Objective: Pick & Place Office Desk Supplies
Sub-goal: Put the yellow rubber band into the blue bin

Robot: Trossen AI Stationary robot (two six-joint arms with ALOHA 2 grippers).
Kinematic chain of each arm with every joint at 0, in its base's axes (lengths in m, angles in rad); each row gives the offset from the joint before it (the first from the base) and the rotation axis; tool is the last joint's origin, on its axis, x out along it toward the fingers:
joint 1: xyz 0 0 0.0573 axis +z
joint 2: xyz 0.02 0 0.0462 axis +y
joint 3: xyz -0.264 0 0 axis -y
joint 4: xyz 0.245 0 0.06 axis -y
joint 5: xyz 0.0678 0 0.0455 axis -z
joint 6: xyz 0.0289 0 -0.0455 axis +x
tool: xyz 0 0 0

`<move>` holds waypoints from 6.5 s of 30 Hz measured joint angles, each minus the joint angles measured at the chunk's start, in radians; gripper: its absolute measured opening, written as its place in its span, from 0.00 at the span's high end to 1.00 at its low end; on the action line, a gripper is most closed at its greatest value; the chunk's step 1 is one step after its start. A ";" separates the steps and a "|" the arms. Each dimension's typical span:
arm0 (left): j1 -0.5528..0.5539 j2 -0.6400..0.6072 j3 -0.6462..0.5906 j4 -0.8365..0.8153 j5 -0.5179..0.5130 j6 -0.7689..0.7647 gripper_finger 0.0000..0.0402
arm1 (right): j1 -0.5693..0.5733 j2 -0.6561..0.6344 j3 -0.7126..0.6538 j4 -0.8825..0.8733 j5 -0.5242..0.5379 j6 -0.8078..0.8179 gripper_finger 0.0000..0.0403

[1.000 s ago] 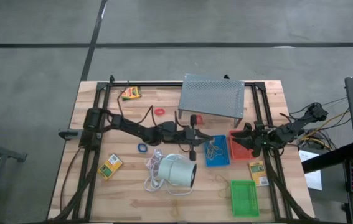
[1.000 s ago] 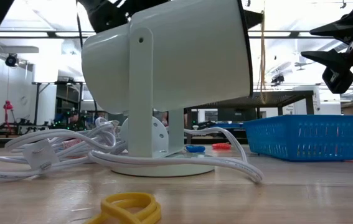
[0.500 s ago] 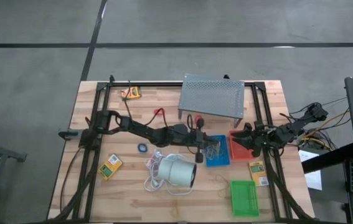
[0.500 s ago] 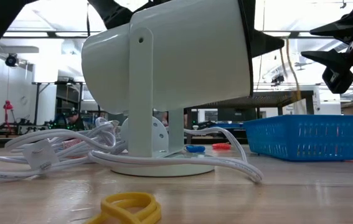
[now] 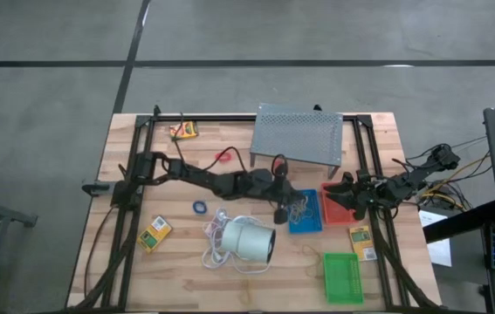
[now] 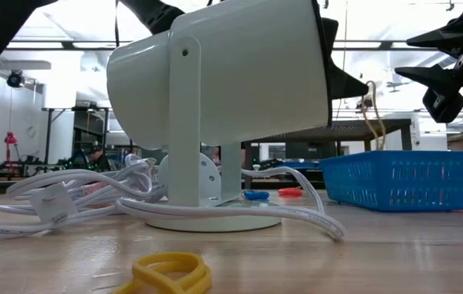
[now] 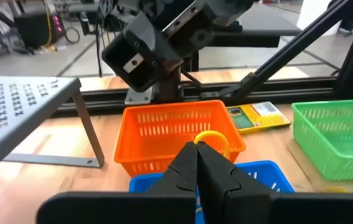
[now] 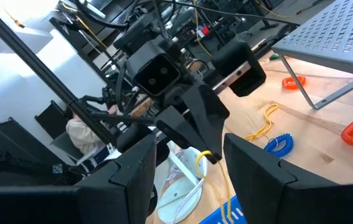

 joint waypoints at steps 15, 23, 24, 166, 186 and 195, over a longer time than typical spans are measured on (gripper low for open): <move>0.009 0.000 0.002 -0.103 0.016 -0.003 0.99 | 0.000 0.000 0.000 0.000 0.000 0.000 0.54; 0.010 0.000 0.001 -0.180 0.017 -0.008 0.99 | 0.000 0.000 0.000 0.000 0.000 0.000 0.54; 0.010 0.000 0.001 -0.183 0.017 -0.008 0.99 | 0.000 0.000 0.000 0.000 0.000 0.000 0.54; -0.085 -1.243 -0.968 -0.028 -0.211 0.156 0.70 | 0.000 0.007 0.000 0.000 0.000 0.000 0.54; -0.191 -1.256 -0.951 -0.037 -0.226 0.078 0.33 | 0.000 0.007 0.000 0.000 0.001 0.000 0.54; -0.557 -1.201 -0.840 -0.212 -0.835 0.067 0.34 | 0.000 0.007 0.000 0.000 0.000 0.000 0.54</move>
